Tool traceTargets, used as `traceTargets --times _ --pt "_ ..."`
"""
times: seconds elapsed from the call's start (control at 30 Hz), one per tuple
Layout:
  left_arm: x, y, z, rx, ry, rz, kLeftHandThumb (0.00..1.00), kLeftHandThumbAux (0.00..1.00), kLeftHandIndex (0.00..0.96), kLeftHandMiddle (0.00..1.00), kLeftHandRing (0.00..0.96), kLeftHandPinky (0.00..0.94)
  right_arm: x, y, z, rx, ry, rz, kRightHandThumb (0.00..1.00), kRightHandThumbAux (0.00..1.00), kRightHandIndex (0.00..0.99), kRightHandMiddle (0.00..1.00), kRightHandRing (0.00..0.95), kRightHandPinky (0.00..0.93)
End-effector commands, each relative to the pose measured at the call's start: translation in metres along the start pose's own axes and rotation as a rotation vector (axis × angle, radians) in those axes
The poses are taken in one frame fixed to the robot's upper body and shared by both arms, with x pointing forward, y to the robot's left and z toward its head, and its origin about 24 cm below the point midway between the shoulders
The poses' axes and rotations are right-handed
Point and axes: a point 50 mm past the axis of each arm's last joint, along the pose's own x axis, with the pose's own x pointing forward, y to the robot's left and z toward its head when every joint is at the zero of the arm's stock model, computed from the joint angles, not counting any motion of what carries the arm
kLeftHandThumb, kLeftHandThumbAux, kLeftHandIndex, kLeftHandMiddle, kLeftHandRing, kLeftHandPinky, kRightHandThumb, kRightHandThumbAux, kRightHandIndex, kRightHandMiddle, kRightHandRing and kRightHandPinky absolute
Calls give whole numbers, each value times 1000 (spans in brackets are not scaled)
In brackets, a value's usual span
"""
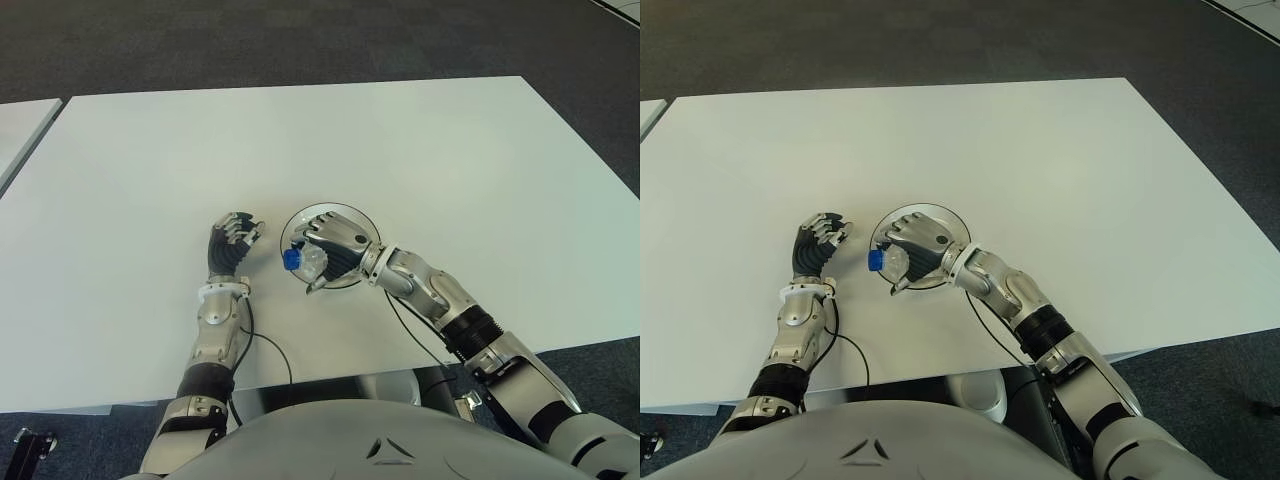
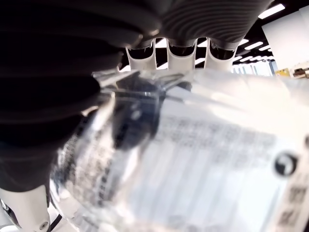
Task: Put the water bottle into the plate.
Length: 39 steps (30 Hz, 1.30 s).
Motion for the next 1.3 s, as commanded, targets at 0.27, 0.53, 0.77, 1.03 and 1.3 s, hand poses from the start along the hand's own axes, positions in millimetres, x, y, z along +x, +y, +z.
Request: traceTargets --times 0.27,0.53,0.77,1.03,1.3 --pt "-17 4 -28 26 183 30 709 717 431 516 497 485 -1 1 2 35 62 58 198 709 63 55 76 131" --pt "-16 4 -26 29 182 7 708 717 432 510 494 492 -2 -1 3 -40 67 60 68 558 3 2 4 7" --pt "-16 4 -27 46 186 -9 709 717 433 512 487 474 -2 0 3 -39 74 51 43 490 0 0 0 0" --pt "-15 6 -28 57 185 -13 710 717 433 517 490 484 -2 0 2 -41 79 45 30 444 0 0 0 0" --pt "-15 6 -28 29 183 1 710 717 433 531 504 490 -1 1 1 -64 91 43 43 412 0 0 0 0"
